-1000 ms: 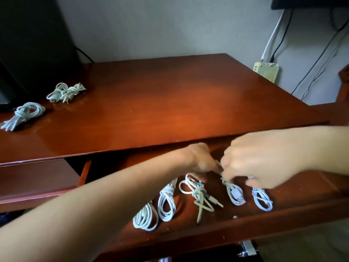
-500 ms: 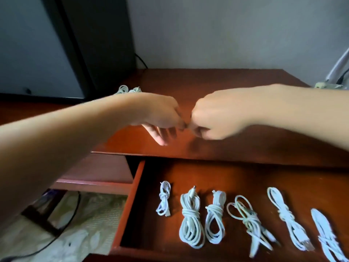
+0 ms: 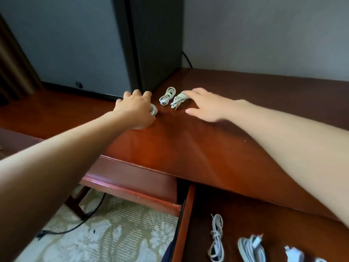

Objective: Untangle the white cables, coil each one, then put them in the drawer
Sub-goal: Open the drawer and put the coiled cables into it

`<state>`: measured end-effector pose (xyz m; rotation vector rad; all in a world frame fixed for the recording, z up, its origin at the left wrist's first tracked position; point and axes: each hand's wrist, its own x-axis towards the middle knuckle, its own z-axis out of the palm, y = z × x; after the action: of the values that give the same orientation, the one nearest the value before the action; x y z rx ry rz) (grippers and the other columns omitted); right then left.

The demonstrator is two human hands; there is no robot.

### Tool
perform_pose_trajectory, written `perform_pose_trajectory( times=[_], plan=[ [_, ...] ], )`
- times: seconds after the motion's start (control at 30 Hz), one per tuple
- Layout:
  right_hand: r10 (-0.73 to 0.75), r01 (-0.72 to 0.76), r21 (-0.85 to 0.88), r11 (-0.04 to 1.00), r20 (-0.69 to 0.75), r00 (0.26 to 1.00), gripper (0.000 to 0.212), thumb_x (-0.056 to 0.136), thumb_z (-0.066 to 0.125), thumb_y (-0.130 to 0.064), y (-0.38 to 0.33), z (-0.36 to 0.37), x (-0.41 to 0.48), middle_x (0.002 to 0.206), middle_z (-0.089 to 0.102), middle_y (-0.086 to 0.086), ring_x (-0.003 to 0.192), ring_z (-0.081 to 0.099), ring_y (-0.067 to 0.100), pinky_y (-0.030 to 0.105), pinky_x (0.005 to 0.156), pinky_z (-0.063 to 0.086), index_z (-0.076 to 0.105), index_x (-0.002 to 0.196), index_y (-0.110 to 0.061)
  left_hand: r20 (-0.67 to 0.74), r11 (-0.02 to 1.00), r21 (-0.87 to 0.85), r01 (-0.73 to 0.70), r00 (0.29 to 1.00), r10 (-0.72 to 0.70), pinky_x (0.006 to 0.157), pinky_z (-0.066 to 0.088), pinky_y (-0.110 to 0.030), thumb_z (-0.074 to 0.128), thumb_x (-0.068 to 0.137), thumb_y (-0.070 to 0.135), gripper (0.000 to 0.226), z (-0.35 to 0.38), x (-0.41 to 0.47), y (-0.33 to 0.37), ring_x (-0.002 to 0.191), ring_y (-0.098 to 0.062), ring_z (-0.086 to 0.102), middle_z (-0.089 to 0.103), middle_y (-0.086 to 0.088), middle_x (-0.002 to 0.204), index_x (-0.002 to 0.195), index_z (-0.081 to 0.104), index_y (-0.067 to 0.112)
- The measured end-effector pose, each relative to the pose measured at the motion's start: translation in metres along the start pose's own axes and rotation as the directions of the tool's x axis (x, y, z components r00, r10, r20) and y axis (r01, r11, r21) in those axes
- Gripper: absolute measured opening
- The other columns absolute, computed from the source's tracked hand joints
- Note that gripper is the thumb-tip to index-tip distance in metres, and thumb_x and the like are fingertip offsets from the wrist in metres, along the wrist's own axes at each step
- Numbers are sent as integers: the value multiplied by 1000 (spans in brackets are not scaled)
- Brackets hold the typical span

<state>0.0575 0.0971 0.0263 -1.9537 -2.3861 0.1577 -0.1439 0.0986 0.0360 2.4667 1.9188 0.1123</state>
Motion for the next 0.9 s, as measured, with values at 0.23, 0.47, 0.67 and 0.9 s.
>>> perform_pose_trajectory(
  times=[0.23,0.47,0.67,0.9],
  plan=[
    [63,-59,68,996,-53,997,63,97,40,-48,-23,14,52,161,-2,2,140,25,40,47,108,29,11,151,-34,87,998,-68,13,996,-7,101,43,-45,64,90,33,74,12,27,-14,128,-35,43,46,-15,140,150,22,18],
    [138,-136,30,990,-96,986,57,99,28,-52,-30,25,69,146,35,12,127,41,37,44,98,37,39,142,-16,32,995,-101,-21,999,25,84,53,-41,62,91,19,57,19,36,-11,111,-33,57,53,-13,130,143,36,22],
    [245,-230,96,968,-203,948,23,90,60,-13,-26,17,67,121,58,13,107,59,32,30,83,47,65,112,-7,12,981,-191,-29,999,31,82,54,-39,66,87,20,43,6,29,-11,102,-31,59,57,-11,121,128,52,22],
    [195,-183,79,980,-190,962,21,83,69,-12,-20,-2,24,107,63,14,86,57,29,28,67,42,65,102,-7,84,926,-375,-27,994,63,69,54,-32,72,82,16,44,-13,5,14,83,-20,59,57,-4,103,123,55,18]
  ],
)
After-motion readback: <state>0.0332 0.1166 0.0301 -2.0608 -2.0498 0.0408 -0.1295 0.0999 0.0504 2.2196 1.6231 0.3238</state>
